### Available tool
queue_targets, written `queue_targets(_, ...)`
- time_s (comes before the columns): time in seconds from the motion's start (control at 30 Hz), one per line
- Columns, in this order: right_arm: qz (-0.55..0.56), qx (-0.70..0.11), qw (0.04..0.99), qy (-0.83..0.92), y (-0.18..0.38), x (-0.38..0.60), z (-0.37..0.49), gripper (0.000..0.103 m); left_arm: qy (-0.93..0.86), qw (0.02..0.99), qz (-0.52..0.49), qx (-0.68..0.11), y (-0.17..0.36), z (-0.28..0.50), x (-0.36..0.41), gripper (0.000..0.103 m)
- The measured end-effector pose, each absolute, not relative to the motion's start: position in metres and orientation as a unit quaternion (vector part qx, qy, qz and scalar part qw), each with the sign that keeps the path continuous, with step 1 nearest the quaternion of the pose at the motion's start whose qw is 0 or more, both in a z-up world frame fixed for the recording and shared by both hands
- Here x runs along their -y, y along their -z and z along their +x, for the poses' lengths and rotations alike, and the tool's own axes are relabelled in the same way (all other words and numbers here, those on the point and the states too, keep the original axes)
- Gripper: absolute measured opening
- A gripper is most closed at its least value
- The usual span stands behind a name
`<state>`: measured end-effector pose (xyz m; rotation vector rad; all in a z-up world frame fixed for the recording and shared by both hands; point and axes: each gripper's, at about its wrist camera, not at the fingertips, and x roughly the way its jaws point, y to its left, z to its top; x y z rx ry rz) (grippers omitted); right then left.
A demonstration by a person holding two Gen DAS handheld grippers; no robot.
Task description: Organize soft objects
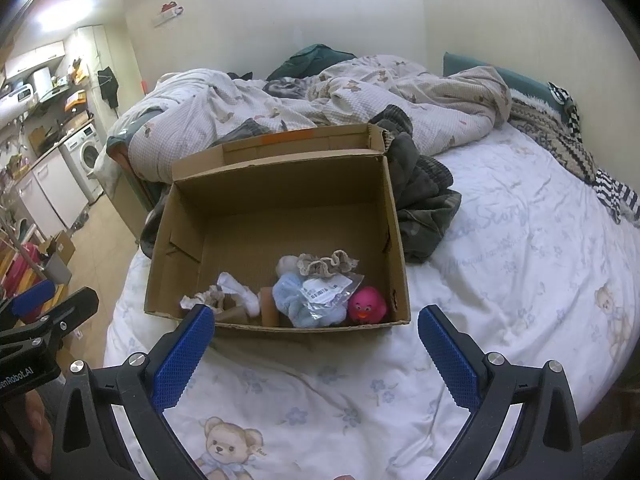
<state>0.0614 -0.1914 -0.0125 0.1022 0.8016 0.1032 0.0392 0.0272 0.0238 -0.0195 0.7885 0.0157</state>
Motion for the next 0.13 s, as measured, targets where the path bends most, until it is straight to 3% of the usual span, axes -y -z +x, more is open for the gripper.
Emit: queue_targets(0.13,0.048,-0.389,0.918,-0.051,0.0123,0.1911,0.0614,0.103,-0.007,0.924,-0.011,-0.383,-0.0231,0.0392,-0.0266,0.098)
